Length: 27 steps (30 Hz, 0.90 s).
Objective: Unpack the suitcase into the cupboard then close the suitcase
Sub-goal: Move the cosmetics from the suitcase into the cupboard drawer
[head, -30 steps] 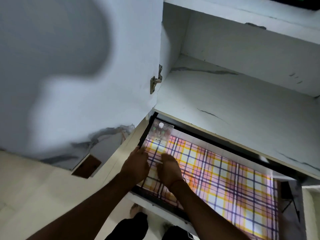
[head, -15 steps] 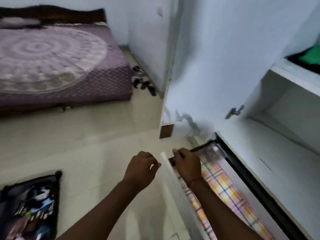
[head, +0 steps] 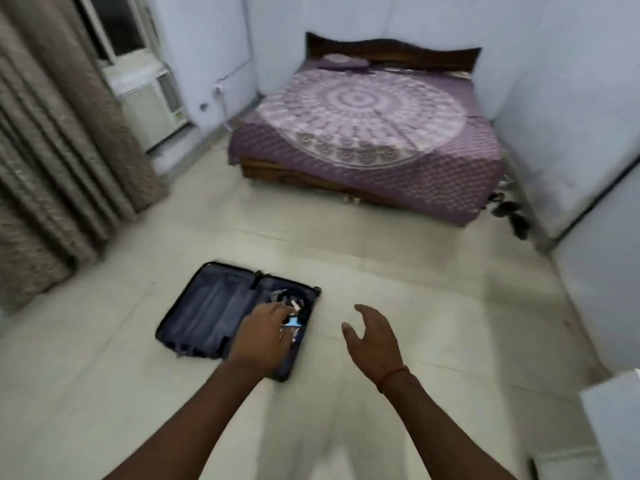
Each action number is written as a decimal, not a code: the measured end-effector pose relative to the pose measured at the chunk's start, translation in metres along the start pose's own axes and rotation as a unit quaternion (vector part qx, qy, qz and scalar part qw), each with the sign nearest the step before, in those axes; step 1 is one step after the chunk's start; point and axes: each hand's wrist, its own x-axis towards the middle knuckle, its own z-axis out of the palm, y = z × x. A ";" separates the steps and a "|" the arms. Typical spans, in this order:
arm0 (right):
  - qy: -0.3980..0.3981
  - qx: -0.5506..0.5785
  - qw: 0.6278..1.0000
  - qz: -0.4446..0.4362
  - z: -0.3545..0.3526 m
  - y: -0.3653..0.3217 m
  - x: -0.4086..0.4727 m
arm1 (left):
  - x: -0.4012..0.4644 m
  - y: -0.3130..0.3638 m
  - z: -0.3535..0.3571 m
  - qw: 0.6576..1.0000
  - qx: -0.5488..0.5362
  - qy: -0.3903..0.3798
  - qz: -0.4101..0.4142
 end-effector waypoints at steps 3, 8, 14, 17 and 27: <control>-0.045 0.009 0.999 -0.023 0.066 -0.052 0.005 | -0.016 -0.074 -0.032 0.999 0.007 -0.002 -0.052; -0.086 0.006 0.996 -0.032 0.130 -0.102 0.023 | -0.013 -0.150 -0.055 0.996 -0.042 -0.045 -0.072; -0.132 -0.023 0.991 -0.023 0.185 -0.111 0.074 | 0.032 -0.213 -0.050 0.988 -0.118 -0.081 -0.055; -0.163 -0.031 0.986 -0.017 0.223 -0.101 0.109 | 0.063 -0.240 -0.039 0.981 -0.152 -0.101 -0.064; -0.206 -0.045 0.975 0.077 0.387 -0.009 0.202 | 0.168 -0.371 0.099 0.982 -0.181 -0.013 -0.050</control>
